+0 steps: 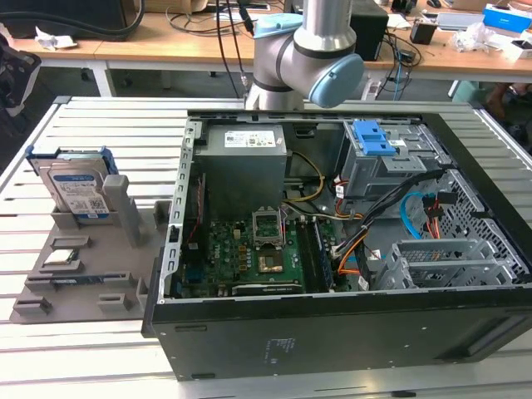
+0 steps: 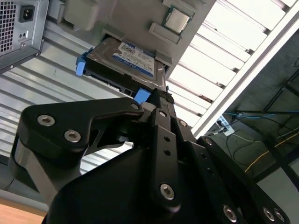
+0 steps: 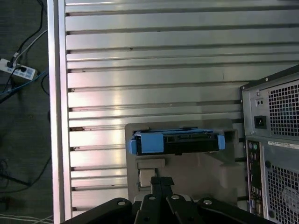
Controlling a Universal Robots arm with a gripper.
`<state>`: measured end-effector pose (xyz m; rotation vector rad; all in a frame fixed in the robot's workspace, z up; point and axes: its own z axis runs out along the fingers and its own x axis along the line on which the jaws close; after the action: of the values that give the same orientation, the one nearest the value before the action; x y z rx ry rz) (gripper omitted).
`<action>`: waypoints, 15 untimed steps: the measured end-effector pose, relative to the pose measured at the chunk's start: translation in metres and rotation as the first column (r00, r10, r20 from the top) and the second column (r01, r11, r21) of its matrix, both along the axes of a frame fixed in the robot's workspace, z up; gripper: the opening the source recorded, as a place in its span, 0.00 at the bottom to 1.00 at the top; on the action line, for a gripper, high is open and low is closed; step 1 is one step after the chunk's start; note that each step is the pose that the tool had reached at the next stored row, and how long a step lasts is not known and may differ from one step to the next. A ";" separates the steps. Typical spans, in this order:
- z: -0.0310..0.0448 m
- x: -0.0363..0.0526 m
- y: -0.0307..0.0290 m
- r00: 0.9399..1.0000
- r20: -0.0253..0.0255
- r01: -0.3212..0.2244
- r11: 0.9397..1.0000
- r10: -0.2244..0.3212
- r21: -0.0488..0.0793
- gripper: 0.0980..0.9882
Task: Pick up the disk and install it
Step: 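Pick up the disk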
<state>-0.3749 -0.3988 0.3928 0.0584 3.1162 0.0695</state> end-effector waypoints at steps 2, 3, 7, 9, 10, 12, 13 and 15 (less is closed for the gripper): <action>0.0000 0.0000 0.0000 0.999 0.000 -0.049 0.999 0.049 0.000 0.01; 0.0000 0.0001 0.0000 0.996 0.000 -0.095 0.996 0.095 0.000 0.01; 0.0000 0.0001 0.0000 0.981 0.000 -0.194 0.981 0.194 0.000 0.01; 0.0000 0.0001 0.0000 0.976 0.000 -0.218 0.976 0.218 0.000 0.01; 0.0000 0.0001 0.0000 0.972 0.000 -0.235 0.972 0.235 0.000 0.01; 0.0000 0.0001 0.0000 0.962 0.000 -0.273 0.962 0.273 0.000 0.01; 0.0000 0.0001 0.0000 0.957 0.000 -0.291 0.957 0.291 0.000 0.01; 0.0000 0.0001 0.0000 0.945 0.000 -0.326 0.945 0.326 0.000 0.01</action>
<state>-0.3748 -0.3988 0.3928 -0.4586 3.0904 0.0751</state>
